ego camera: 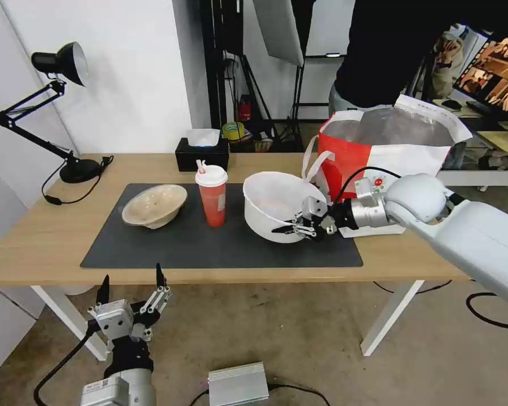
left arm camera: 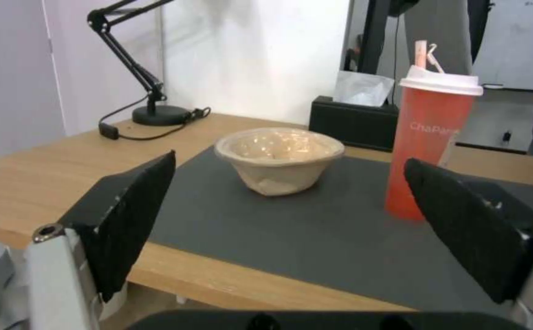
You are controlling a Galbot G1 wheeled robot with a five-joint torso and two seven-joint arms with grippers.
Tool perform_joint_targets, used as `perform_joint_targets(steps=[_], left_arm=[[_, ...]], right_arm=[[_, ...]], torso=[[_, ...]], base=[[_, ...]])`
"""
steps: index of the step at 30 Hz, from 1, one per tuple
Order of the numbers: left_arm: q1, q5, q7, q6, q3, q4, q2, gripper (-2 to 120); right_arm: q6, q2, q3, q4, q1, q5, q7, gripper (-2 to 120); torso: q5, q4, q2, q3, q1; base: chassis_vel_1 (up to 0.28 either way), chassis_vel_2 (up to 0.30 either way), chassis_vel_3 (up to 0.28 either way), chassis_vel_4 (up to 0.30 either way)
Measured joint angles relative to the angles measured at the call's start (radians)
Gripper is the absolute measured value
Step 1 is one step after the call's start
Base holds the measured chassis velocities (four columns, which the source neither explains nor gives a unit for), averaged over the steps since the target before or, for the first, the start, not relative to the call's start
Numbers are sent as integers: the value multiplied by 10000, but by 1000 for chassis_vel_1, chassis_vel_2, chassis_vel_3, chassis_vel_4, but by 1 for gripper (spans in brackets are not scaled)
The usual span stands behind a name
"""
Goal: Pick up the trash from the table and place it into the takeout bag.
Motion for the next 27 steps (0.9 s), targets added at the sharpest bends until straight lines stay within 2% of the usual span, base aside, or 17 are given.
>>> perform_joint_targets(steps=[10,27], left_arm=[[103,21,0,-5,18,-127,-38,100],[291,188,4,-64,117,-293,-27,100]], right_arm=[[20,-581,1157,1036,-1040,571,-93,0],[-192,-1451,2205,2562,-1780,1459,-1,0]], torso=[[0,0,0,0,0],[1,0,0,0,0]], base=[[0,0,0,0],[0,0,0,0]])
